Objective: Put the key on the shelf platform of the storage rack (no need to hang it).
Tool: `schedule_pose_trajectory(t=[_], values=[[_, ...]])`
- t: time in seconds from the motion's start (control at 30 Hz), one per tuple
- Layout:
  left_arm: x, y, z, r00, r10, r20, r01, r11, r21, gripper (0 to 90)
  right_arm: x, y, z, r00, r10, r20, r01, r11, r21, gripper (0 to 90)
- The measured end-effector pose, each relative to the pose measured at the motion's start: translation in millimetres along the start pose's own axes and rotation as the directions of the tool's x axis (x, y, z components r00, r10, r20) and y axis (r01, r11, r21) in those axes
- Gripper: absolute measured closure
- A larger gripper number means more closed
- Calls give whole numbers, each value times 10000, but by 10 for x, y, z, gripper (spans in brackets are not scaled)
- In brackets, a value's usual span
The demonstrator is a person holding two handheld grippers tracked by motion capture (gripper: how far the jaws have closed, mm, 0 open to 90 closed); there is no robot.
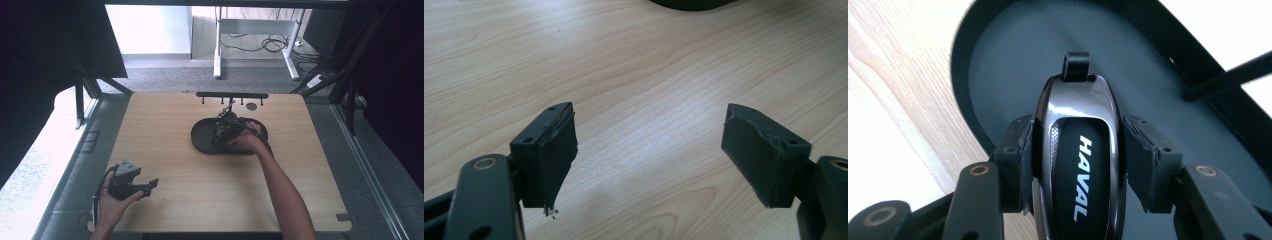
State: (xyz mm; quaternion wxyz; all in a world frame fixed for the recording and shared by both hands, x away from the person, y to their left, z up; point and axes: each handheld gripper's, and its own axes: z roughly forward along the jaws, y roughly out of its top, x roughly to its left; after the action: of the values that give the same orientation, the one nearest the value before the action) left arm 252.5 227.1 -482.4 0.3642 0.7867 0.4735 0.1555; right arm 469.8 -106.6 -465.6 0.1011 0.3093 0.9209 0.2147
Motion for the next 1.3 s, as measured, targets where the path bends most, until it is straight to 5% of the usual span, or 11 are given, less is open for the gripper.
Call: schedule_pose_trajectory(t=[0.93,1.3], values=[[-11,-3,23,10000,16,9,-16,10000,75,223,-231,-317,280,9987,248,452,-274,9979,591,483],[-22,-2,29,10000,56,20,-57,9999,112,223,-187,-297,164,9976,320,618,-331,9993,169,410]])
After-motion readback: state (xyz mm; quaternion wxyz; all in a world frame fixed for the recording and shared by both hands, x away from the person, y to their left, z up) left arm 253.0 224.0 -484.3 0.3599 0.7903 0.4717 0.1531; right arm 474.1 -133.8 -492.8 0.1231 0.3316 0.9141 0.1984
